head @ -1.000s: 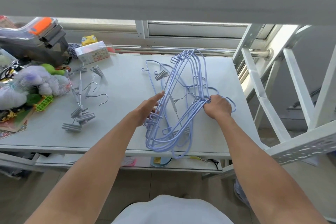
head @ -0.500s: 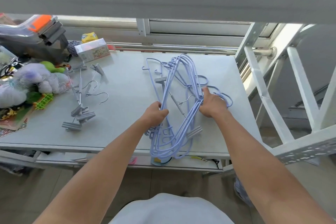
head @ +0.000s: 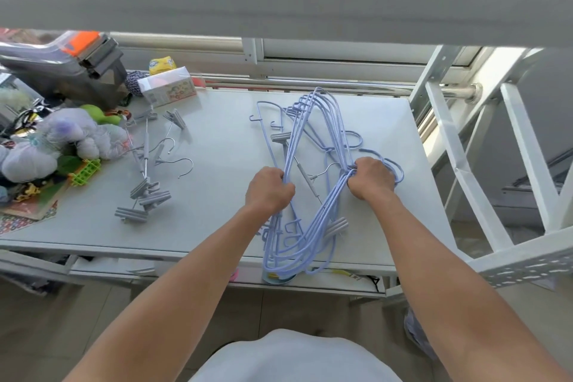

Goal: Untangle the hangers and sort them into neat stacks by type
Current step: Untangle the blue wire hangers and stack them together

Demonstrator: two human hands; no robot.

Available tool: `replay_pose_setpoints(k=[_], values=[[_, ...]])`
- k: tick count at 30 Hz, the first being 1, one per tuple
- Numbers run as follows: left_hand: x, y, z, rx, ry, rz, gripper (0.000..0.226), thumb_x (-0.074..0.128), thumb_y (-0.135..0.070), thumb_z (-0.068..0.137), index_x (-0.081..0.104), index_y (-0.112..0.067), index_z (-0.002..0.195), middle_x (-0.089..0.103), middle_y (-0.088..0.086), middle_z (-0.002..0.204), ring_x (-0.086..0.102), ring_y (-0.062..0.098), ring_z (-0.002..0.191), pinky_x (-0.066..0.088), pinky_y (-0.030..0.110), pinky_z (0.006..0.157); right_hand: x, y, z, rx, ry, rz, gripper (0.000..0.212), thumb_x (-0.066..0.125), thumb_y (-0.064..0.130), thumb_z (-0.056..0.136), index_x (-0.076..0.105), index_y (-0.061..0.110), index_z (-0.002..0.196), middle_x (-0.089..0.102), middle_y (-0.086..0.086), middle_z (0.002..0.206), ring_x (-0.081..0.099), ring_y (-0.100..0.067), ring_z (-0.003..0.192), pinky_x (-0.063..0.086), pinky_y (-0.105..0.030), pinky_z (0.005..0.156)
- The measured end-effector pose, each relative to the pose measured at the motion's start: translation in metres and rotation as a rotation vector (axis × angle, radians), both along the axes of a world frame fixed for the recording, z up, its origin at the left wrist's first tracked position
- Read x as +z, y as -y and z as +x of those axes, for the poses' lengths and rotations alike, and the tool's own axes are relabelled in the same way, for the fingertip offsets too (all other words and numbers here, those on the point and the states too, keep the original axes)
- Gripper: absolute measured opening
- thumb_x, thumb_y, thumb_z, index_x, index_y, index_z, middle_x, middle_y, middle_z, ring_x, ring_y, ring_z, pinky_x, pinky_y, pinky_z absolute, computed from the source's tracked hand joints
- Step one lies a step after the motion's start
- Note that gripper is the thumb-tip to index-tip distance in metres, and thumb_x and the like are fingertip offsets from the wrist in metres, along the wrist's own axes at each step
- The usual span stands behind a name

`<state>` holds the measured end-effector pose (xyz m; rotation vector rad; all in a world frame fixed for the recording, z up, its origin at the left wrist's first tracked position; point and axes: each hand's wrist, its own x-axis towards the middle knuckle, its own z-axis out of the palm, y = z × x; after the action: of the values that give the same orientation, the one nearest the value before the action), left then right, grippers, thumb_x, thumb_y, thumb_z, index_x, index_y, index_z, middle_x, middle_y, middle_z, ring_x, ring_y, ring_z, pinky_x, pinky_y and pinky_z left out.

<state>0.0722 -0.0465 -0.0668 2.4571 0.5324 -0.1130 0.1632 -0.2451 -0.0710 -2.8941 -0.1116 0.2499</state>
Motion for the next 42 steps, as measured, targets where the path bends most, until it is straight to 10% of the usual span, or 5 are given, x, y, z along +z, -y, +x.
replay_pose_setpoints(k=[8, 25, 31, 36, 42], values=[[0.014, -0.007, 0.012, 0.276, -0.031, -0.694, 0.036, 0.046, -0.035, 0.096, 0.065, -0.005, 0.086, 0.067, 0.009, 0.083, 0.06, 0.02, 0.063, 0.04, 0.027, 0.06, -0.006, 0.025, -0.001, -0.006, -0.011, 0.224, 0.015, 0.063, 0.015, 0.082, 0.056, 0.019, 0.069, 0.069, -0.011, 0.089, 0.063, -0.033, 0.088, 0.039, -0.028, 0.065], [0.011, -0.012, 0.017, 0.228, -0.236, -1.042, 0.019, 0.044, -0.011, 0.101, 0.061, -0.004, 0.103, 0.065, 0.008, 0.082, 0.067, 0.015, 0.06, 0.053, 0.021, 0.053, 0.002, 0.06, 0.024, 0.093, -0.151, 0.494, 0.024, 0.074, 0.003, 0.078, 0.056, -0.002, 0.064, 0.047, -0.012, 0.066, 0.042, -0.017, 0.066, 0.038, -0.028, 0.067], [0.005, -0.007, 0.019, -0.036, -0.209, -0.843, 0.03, 0.056, -0.006, 0.096, 0.056, -0.011, 0.126, 0.066, 0.007, 0.085, 0.066, 0.017, 0.062, 0.046, 0.023, 0.054, 0.005, 0.069, 0.031, 0.126, -0.238, 0.669, 0.006, 0.068, -0.003, 0.083, 0.074, -0.005, 0.086, 0.067, -0.015, 0.079, 0.06, -0.01, 0.079, 0.049, -0.03, 0.081], [0.003, 0.02, 0.025, -0.415, -0.163, -0.42, 0.011, 0.056, -0.009, 0.093, 0.065, -0.014, 0.098, 0.057, 0.002, 0.077, 0.057, -0.004, 0.047, 0.049, 0.022, 0.062, 0.0, 0.069, 0.032, 0.13, -0.267, 0.689, 0.023, 0.074, 0.012, 0.078, 0.07, -0.01, 0.086, 0.062, -0.019, 0.073, 0.058, -0.019, 0.077, 0.048, -0.034, 0.077], [-0.004, 0.028, 0.019, -0.073, -0.023, -0.77, 0.011, 0.078, -0.007, 0.077, 0.078, -0.018, 0.078, 0.07, 0.003, 0.073, 0.066, 0.015, 0.074, 0.056, 0.034, 0.075, 0.002, 0.063, 0.031, 0.146, -0.243, 0.719, 0.014, 0.072, -0.001, 0.082, 0.071, -0.011, 0.091, 0.065, -0.015, 0.079, 0.06, -0.017, 0.077, 0.05, -0.03, 0.076]])
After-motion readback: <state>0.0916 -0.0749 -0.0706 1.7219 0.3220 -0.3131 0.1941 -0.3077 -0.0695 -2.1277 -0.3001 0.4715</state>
